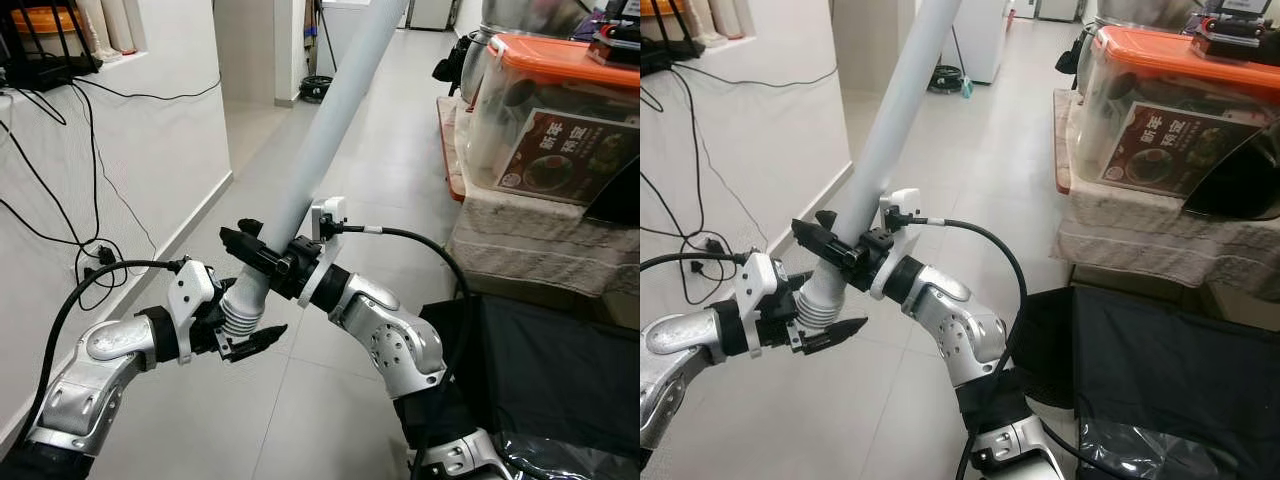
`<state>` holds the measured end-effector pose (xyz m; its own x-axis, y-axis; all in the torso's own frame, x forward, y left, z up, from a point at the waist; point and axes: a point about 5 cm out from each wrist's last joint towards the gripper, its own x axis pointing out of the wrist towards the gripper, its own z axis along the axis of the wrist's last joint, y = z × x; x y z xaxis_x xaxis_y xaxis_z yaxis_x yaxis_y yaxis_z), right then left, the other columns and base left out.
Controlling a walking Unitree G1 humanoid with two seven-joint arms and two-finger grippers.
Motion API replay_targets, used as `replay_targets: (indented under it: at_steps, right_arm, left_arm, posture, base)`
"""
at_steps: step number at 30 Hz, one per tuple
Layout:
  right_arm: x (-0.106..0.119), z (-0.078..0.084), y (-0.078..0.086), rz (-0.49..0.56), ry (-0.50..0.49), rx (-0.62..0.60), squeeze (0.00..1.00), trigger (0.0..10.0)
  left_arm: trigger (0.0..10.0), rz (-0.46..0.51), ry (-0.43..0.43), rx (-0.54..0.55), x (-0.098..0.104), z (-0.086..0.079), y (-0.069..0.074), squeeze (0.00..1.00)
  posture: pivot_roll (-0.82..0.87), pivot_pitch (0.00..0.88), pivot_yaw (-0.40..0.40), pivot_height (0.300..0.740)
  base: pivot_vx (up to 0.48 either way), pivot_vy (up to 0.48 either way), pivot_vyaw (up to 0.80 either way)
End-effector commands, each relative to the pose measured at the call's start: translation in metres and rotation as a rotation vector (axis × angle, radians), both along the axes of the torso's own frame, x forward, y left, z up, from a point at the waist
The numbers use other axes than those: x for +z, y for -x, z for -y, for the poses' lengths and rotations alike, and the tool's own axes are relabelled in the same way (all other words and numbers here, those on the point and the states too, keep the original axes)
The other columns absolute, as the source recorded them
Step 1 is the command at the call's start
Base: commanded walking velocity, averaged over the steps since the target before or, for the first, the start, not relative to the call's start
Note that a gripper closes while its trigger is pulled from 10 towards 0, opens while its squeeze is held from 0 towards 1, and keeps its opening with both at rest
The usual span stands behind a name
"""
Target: Building children table
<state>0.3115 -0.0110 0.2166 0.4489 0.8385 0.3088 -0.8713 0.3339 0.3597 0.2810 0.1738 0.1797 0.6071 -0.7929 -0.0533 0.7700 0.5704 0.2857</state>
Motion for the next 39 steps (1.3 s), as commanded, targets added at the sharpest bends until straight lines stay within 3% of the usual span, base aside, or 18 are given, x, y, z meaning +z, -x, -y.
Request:
replay_targets:
  at_steps: [1,7,10,19,20,21,22,23,25,26,28,29,39]
  right_arm:
    - [0.0,-0.01,0.005,-0.024,-0.067,0.015,0.0,0.0]
    - [0.001,-0.003,-0.003,-0.019,-0.056,-0.044,0.0,0.0]
    - [0.003,0.008,-0.013,0.011,-0.026,-0.119,0.0,0.0]
    - [0.001,0.037,-0.036,0.066,0.099,-0.349,0.0,0.0]
    - [0.001,0.042,-0.04,0.073,0.124,-0.423,0.0,0.0]
    - [0.001,0.042,-0.04,0.073,0.124,-0.423,0.0,0.0]
    - [0.001,0.046,-0.043,0.08,0.137,-0.472,0.0,0.0]
    - [0.001,0.046,-0.043,0.08,0.137,-0.472,0.0,0.0]
    - [0.004,0.054,-0.047,0.097,0.171,-0.595,0.0,0.0]
    - [0.005,0.056,-0.048,0.105,0.184,-0.632,0.0,3.8]
    - [0.005,0.057,-0.049,0.11,0.192,-0.654,0.0,3.8]
    - [0.006,0.059,-0.049,0.114,0.203,-0.674,0.0,10.0]
    - [0.003,0.076,-0.046,0.126,0.235,-0.755,0.0,10.0]
  left_arm:
    - [10.0,0.015,0.002,0.02,0.0,-0.002,-0.002,1.0]
    - [10.0,0.073,0.048,0.144,0.006,-0.02,-0.005,1.0]
    - [10.0,0.098,0.075,0.219,0.011,-0.032,0.001,1.0]
    - [10.0,0.179,0.153,0.336,0.034,-0.04,0.021,1.0]
    - [10.0,0.181,0.162,0.372,0.031,-0.039,0.023,0.49]
    - [10.0,0.181,0.162,0.372,0.031,-0.039,0.023,0.49]
    - [10.0,0.178,0.165,0.4,0.028,-0.038,0.025,0.0]
    - [10.0,0.178,0.165,0.4,0.028,-0.038,0.025,0.0]
    - [10.0,0.16,0.176,0.504,0.016,-0.037,0.028,0.0]
    - [10.0,0.144,0.185,0.554,0.011,-0.037,0.03,0.0]
    - [10.0,0.133,0.19,0.585,0.008,-0.037,0.031,0.0]
    - [10.0,0.126,0.195,0.598,0.005,-0.035,0.034,0.0]
    - [10.0,0.074,0.208,0.663,-0.008,-0.029,0.046,0.0]
  posture:
    - [0.03,0.0,-0.045,0.74]
    - [0.04,0.0,-0.048,0.74]
    - [0.04,0.0,-0.054,0.74]
    - [0.07,0.0,-0.068,0.74]
    - [0.07,0.0,-0.069,0.74]
    - [0.07,0.0,-0.069,0.74]
    - [0.07,0.0,-0.068,0.74]
    - [0.07,0.0,-0.068,0.74]
    - [0.07,0.0,-0.068,0.74]
    - [0.08,0.0,-0.07,0.74]
    - [0.08,0.0,-0.07,0.74]
    - [0.08,0.0,-0.069,0.74]
    - [0.07,0.0,-0.065,0.74]
  base:
    - [0.0,0.0,0.0]
    - [0.0,0.0,0.0]
    - [0.0,0.0,0.0]
    - [0.0,0.0,0.0]
    - [0.0,0.0,0.0]
    - [0.0,0.0,0.0]
    - [0.0,0.0,0.0]
    - [0.0,0.0,0.0]
    - [0.0,0.0,0.0]
    - [0.0,0.0,0.0]
    - [0.0,0.0,0.0]
    - [0.0,0.0,0.0]
    - [0.0,0.0,0.0]
